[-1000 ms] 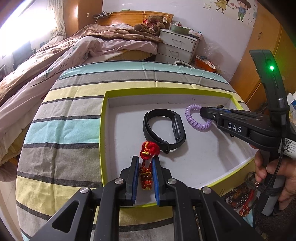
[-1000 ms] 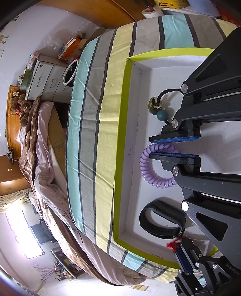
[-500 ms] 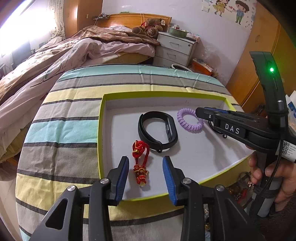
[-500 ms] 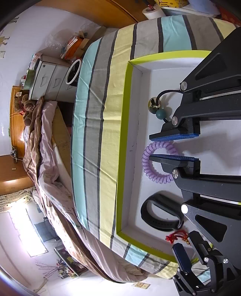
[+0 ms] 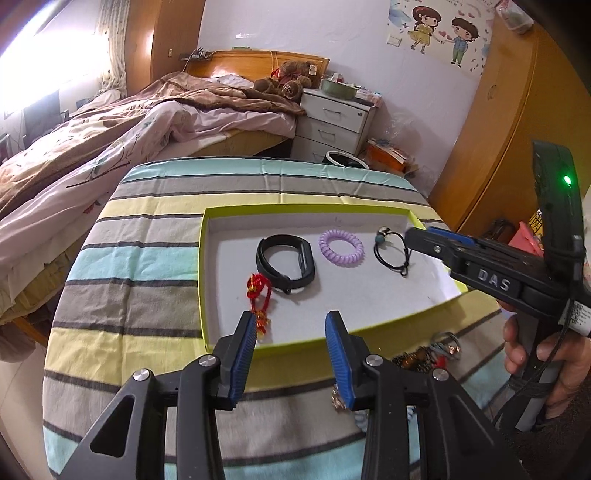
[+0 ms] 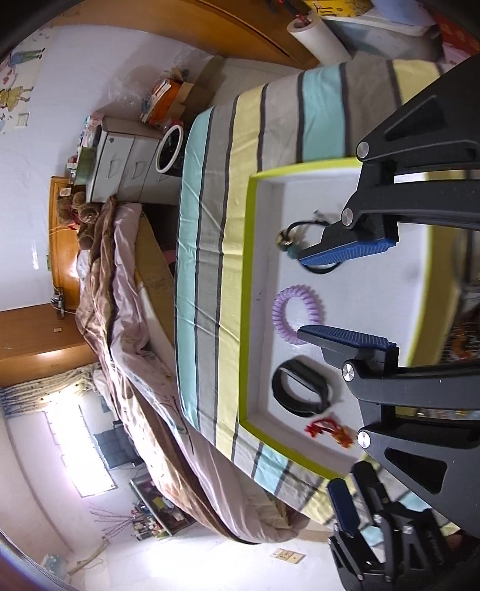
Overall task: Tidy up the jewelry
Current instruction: 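Open the left gripper to release the red tassel while the right gripper releases the purple hair tie, then move both open grippers back to the remaining jewelry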
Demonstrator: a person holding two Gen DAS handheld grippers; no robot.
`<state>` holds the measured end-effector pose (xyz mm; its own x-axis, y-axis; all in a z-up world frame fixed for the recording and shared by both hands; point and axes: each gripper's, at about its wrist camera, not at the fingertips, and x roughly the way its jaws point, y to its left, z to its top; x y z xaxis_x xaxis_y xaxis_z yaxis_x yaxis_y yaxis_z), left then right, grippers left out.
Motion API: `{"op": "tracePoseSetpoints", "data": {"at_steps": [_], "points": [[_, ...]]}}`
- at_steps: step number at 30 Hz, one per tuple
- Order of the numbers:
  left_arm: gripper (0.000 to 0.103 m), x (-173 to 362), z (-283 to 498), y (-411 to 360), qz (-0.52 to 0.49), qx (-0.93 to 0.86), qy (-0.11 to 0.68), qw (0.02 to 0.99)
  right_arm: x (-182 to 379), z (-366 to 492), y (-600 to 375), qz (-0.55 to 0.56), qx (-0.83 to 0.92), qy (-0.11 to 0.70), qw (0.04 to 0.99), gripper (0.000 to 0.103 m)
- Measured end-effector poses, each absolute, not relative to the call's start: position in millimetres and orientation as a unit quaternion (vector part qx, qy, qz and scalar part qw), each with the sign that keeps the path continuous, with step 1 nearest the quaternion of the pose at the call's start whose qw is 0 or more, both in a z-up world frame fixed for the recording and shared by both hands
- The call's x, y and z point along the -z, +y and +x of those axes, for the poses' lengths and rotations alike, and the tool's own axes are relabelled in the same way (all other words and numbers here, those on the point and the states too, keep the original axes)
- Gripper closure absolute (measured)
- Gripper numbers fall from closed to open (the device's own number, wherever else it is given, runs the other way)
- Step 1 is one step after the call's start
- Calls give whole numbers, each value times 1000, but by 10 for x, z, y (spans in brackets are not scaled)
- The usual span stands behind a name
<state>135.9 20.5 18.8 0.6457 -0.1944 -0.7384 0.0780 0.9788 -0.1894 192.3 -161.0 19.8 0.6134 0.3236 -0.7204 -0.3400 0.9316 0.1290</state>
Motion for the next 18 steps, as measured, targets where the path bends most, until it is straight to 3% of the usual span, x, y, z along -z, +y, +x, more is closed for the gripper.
{"op": "tracePoseSetpoints", "data": {"at_steps": [6, 18], "points": [[56, -222, 1121, 163, -70, 84, 405, 908, -199, 1620, -1797, -4, -179, 393, 902, 68], [56, -131, 727, 124, -81, 95, 408, 904, 9, 1158, -2202, 19, -225, 395, 891, 68]]}}
